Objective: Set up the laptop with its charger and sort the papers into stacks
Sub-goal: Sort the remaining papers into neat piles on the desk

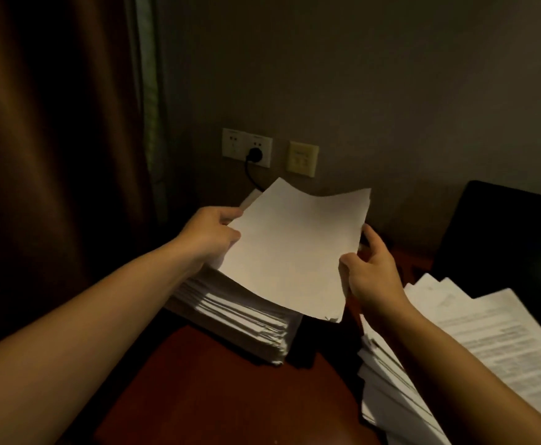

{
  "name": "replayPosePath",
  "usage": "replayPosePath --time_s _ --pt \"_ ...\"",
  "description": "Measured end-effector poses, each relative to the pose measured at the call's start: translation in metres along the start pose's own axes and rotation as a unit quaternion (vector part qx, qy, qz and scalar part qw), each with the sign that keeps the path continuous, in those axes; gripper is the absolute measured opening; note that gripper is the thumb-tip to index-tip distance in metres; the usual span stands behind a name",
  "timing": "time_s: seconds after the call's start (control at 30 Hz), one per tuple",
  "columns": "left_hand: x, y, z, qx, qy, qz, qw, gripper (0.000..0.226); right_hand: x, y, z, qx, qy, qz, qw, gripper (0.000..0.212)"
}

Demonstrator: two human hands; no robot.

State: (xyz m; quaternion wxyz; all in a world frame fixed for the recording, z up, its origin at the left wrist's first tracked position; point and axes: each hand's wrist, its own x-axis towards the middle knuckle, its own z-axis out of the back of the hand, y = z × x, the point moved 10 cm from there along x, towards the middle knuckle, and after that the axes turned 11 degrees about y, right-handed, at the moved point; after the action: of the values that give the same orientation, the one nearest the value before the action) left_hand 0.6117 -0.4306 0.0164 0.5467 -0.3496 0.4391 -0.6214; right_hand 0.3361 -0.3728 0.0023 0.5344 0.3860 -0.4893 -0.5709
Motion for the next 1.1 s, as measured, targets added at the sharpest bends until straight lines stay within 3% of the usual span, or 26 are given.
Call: replayPosePath --time_s 0.17,0.37,0.5,0.63,0.7,0.83,0.93,1.0,1.1 --pt "0.002 0.015 0.025 0.08 0.011 -0.002 0.997 0.06 0.014 -0.011 -0.029 -0.042 0.043 -0.017 0.998 0.08" --pt "0.008 0.03 0.032 0.204 0.012 0.003 0.979 0.047 0.017 -0.017 -0.049 -0.207 0.097 -0.002 0.974 0.064" --pt "0.012 0.033 0.019 0.393 0.046 -0.013 0.918 0.036 0.014 -0.018 -0.059 -0.382 0.14 0.007 0.914 0.054" --pt "0.006 0.027 -0.014 0.398 0.194 -0.044 0.896 0.047 0.01 -0.014 -0.056 -0.486 0.151 0.043 0.86 0.052" --pt "0.002 0.024 -0.021 0.431 0.219 -0.027 0.875 0.044 0.006 -0.014 -0.057 -0.517 0.174 0.053 0.836 0.048" --pt "-0.002 0.017 -0.043 0.543 0.186 0.025 0.819 0.06 0.001 -0.024 -0.049 -0.547 0.191 0.007 0.815 0.055" --pt "0.0 0.016 -0.059 0.578 0.147 0.097 0.797 0.078 -0.008 -0.026 -0.034 -0.557 0.188 -0.033 0.808 0.071" --pt "-0.004 0.009 -0.07 0.591 0.131 0.128 0.785 0.069 -0.017 -0.025 -0.016 -0.56 0.179 -0.034 0.808 0.077" --pt "-0.011 -0.013 -0.109 0.624 0.146 0.063 0.765 0.052 -0.036 -0.03 0.02 -0.57 0.162 -0.024 0.805 0.073"
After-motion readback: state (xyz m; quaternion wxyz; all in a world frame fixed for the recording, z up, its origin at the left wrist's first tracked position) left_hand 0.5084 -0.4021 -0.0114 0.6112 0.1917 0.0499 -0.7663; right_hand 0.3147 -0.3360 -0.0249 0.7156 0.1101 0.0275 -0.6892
